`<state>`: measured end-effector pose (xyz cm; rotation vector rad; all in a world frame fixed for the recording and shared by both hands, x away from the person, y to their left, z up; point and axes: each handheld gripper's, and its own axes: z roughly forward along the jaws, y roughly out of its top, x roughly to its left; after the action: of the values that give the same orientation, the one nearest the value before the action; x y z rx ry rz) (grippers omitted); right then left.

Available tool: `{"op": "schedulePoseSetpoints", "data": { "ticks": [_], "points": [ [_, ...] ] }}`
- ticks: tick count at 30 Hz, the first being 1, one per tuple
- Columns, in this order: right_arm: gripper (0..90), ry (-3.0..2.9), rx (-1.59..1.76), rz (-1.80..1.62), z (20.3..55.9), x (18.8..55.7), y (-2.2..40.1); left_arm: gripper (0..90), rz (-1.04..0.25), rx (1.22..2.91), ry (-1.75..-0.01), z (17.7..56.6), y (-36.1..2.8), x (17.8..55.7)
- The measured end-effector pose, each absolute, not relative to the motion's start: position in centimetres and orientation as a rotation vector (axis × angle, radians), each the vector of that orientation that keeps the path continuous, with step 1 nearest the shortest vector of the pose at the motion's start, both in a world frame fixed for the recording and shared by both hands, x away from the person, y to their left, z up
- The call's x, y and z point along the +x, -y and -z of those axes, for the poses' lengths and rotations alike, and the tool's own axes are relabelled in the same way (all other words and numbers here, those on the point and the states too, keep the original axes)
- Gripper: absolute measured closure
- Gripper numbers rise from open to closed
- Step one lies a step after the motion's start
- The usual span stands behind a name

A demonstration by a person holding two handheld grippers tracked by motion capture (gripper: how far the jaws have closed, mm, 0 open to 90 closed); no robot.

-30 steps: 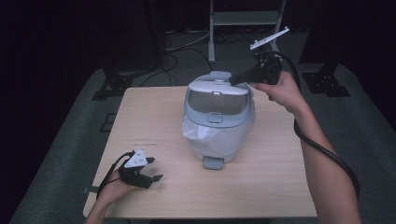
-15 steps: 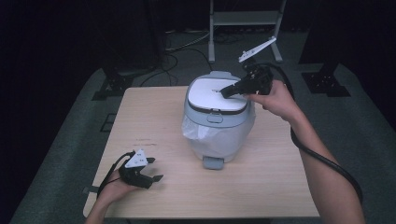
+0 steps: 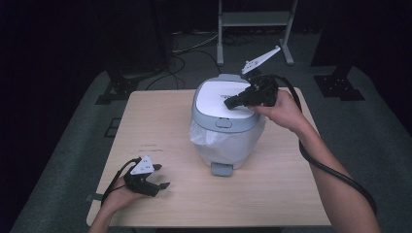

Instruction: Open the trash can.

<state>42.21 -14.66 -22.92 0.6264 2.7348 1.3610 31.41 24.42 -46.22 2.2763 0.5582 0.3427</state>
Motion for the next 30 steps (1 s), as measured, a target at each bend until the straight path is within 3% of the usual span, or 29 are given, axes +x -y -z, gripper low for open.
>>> {"op": "schedulePoseSetpoints", "data": {
  "ticks": [21,23,24,30],
  "points": [
    [89.8,-2.657,0.639,-1.352,23.5,41.2,14.7,24.1,-0.340,2.288,-0.551,46.3,-24.1,31.4],
    [88.4,-2.654,0.640,-1.342,23.4,41.2,14.7,24.1,-0.340,2.287,-0.551,46.3,-24.1,31.5],
    [80.0,-2.654,0.655,-1.338,23.2,41.3,14.8,24.1,-0.339,2.286,-0.551,46.3,-24.1,31.5],
    [69.4,-2.647,0.691,-1.323,23.0,41.2,16.1,24.1,-0.332,2.284,-0.554,46.4,-24.2,31.7]
  ]
}}
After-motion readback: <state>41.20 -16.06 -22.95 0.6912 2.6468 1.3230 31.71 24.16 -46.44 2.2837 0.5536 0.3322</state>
